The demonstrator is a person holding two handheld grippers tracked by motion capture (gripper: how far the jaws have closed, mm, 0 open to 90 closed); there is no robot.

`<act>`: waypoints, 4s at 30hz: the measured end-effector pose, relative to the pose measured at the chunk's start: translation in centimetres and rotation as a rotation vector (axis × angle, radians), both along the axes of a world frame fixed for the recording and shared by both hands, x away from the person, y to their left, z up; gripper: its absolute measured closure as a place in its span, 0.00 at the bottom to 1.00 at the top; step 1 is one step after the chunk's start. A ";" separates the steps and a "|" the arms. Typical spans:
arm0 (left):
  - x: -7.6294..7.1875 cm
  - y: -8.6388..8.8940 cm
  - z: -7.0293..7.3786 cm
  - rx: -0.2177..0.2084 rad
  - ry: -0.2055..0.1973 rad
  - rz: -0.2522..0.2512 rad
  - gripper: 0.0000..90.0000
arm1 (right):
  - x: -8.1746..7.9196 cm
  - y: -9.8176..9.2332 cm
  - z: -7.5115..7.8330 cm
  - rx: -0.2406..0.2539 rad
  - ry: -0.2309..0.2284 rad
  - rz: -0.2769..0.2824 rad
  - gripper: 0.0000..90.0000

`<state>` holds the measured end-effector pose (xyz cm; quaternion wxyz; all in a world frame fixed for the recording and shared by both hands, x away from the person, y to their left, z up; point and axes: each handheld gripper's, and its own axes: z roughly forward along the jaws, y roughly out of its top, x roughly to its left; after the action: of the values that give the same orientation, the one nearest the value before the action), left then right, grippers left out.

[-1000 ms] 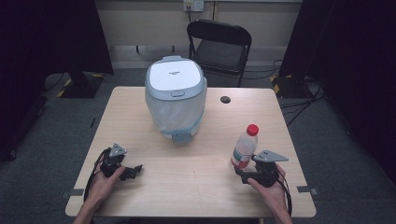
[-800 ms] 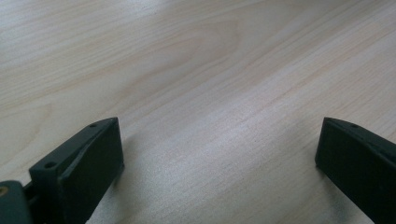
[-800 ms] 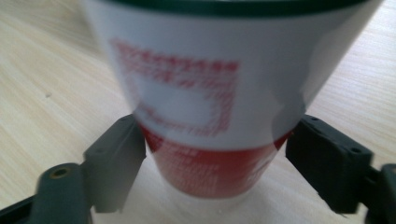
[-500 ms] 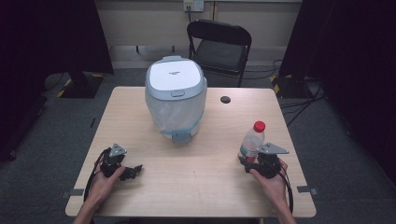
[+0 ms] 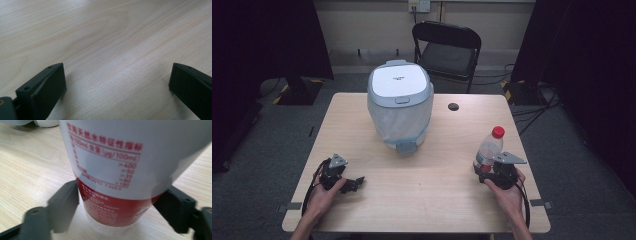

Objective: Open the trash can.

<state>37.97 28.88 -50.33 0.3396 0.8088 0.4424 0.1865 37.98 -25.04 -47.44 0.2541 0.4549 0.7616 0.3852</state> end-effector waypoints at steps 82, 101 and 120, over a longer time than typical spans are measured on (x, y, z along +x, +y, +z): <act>14.5 -4.8 6.1 -0.138 -0.110 0.121 0.84 | 16.1 16.0 5.4 0.123 -0.089 0.172 0.83; 7.9 -4.4 6.5 -0.118 -0.111 0.041 0.88 | 11.2 15.8 5.6 0.110 -0.065 0.216 0.84; 1.2 -4.3 6.4 -0.189 -0.108 0.009 0.89 | 5.8 15.4 6.0 0.077 -0.058 0.257 0.84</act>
<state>39.14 24.63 -43.94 0.4366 0.7600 0.4429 0.1887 43.78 -9.65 -41.47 0.2069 0.3518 0.7906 0.4565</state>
